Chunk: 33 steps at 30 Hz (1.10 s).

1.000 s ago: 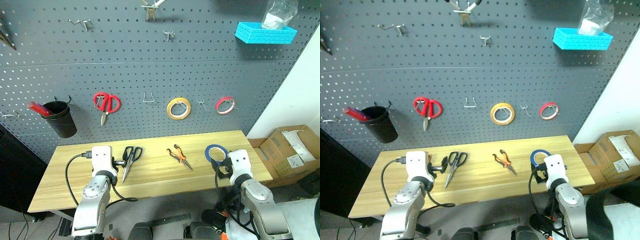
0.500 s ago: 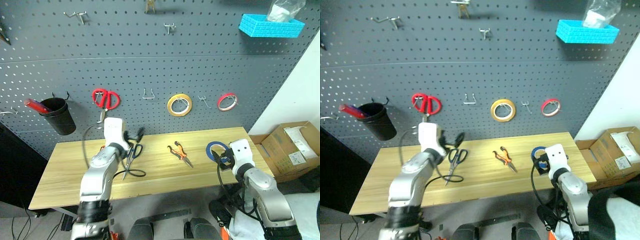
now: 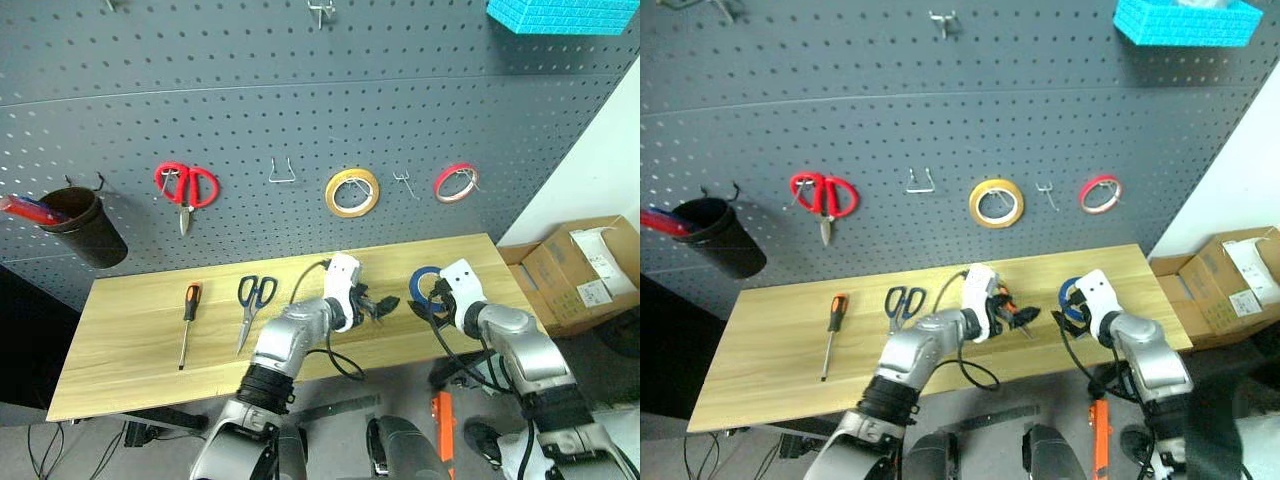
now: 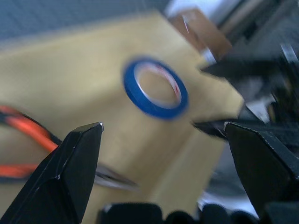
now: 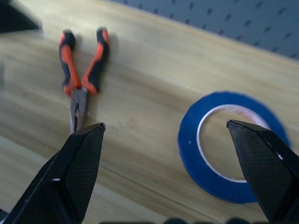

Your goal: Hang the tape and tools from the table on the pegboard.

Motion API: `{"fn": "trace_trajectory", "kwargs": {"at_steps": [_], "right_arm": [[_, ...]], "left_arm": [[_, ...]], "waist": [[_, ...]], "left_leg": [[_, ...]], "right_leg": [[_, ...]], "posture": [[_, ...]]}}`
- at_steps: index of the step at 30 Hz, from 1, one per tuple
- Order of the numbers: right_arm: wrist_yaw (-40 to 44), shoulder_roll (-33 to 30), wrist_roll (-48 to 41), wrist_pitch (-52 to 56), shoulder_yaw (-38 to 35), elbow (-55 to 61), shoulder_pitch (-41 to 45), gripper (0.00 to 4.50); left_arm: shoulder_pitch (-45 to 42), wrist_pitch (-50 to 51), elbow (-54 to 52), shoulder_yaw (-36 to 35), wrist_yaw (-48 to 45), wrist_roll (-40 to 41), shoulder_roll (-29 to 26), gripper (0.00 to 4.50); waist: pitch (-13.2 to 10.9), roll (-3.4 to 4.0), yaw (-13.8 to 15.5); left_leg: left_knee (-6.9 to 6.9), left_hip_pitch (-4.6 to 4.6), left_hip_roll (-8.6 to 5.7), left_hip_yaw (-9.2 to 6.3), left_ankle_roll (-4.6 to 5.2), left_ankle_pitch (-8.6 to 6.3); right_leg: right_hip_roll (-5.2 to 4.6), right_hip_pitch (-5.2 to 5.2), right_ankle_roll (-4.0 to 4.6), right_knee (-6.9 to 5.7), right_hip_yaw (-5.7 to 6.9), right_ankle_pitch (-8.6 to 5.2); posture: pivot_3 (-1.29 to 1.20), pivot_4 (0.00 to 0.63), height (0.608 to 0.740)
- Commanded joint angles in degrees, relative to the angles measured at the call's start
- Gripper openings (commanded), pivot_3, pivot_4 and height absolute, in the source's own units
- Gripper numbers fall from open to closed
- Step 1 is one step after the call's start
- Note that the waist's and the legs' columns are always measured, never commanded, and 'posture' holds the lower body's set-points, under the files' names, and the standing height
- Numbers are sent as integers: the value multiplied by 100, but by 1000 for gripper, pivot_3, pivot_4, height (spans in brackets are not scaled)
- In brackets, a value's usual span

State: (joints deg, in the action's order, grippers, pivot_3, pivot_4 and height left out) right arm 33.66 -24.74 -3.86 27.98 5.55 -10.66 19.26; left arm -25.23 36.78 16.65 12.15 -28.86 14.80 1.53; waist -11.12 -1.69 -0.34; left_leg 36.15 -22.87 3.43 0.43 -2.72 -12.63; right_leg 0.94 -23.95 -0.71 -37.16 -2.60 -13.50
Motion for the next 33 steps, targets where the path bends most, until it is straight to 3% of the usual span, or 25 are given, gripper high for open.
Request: {"fn": "trace_trajectory", "kwargs": {"at_steps": [1, 11, 25, 28, 33], "right_arm": [[282, -104, 70, -578, 29, -686, 319, 4500], [646, -1, 80, -1064, -36, -2560, 1095, 4500], [626, 93, -24, -819, -422, -4344, 1825, 4500], [602, 74, 74, -1009, -406, -4475, 1874, 3861], [632, 69, 158, -1221, -385, -4515, 1903, 2111]], "left_arm": [[-72, -64, 1, 18, -125, 22, 55, 4467], [145, 297, -396, 42, -101, 114, 107, 4467], [222, 621, -732, 60, -85, 165, 162, 4467], [150, 589, -669, 30, -80, 152, 194, 4500], [-5, 510, -500, -47, -80, 141, 224, 4500]], "waist": [[-74, -4, -3], [-333, 5, 11], [-394, 0, 15], [-395, -1, 14], [-396, 0, 13]], "left_leg": [[0, -5, 0, -1, 0, 0], [-5, -15, 0, -3, 0, 0], [-5, -15, 0, -8, -1, 0], [-5, -15, 0, -7, -1, 0], [-7, -15, 1, -8, -1, 0]], "right_leg": [[0, -5, 0, -3, 1, 0], [-3, -11, -11, -1, 0, -5], [-4, -10, -15, -1, 4, -7], [-4, -9, -15, 0, 3, -7], [-3, -10, -15, 1, 4, -7]], "posture": [[41, 267, 740], [80, 300, 740], [80, 310, 740], [79, 309, 740], [77, 303, 740]]}}
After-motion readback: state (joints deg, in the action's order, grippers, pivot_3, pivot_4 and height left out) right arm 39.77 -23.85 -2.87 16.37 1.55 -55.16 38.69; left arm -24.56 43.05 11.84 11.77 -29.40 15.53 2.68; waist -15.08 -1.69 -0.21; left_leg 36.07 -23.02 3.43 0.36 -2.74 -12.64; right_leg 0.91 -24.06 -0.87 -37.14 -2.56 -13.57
